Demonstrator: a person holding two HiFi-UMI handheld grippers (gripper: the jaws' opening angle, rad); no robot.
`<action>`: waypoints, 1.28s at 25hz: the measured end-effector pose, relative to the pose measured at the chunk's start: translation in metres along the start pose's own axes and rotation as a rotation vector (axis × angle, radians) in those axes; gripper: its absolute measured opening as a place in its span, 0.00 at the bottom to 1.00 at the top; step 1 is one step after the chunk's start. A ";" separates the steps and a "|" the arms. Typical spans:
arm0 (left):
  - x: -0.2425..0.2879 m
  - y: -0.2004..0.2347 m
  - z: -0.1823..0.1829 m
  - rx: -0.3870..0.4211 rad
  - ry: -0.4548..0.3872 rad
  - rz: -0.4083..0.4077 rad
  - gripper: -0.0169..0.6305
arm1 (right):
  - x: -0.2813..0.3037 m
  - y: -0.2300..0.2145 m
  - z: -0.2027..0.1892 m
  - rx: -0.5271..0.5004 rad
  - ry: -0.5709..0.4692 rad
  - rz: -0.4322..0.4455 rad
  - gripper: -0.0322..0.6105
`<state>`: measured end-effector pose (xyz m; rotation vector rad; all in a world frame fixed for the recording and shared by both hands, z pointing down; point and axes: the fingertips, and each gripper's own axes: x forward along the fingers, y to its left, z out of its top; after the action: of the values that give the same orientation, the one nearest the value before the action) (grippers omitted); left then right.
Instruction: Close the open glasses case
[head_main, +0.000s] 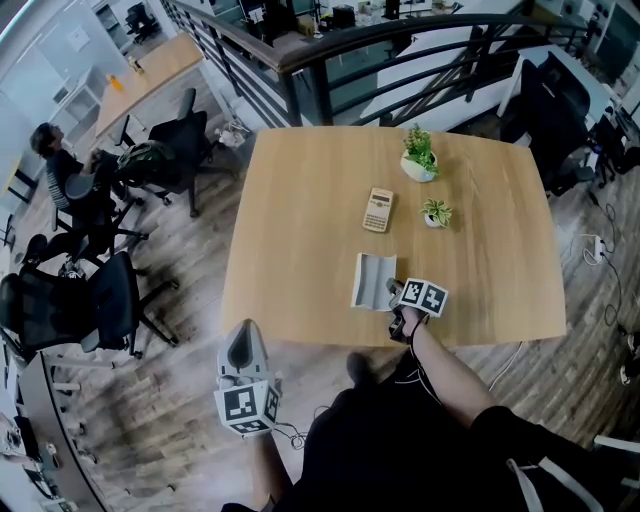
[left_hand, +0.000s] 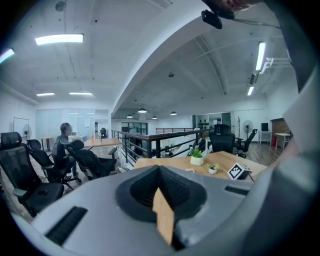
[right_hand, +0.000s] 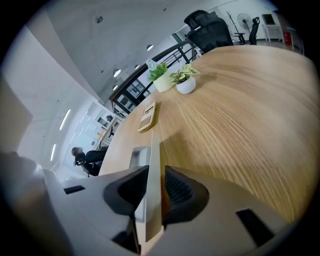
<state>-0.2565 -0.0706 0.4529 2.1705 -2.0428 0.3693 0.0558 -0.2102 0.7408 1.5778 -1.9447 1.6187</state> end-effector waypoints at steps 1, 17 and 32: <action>0.000 0.000 0.000 0.000 0.001 -0.002 0.03 | 0.001 -0.001 -0.001 -0.003 0.002 -0.004 0.22; -0.001 0.005 -0.003 -0.007 -0.003 -0.004 0.03 | 0.005 -0.005 -0.004 -0.101 0.052 -0.056 0.09; 0.005 -0.001 -0.001 -0.014 -0.006 -0.023 0.03 | -0.001 0.005 0.015 -0.751 0.154 -0.258 0.09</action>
<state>-0.2556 -0.0753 0.4557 2.1883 -2.0153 0.3453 0.0597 -0.2217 0.7312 1.2675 -1.8446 0.7381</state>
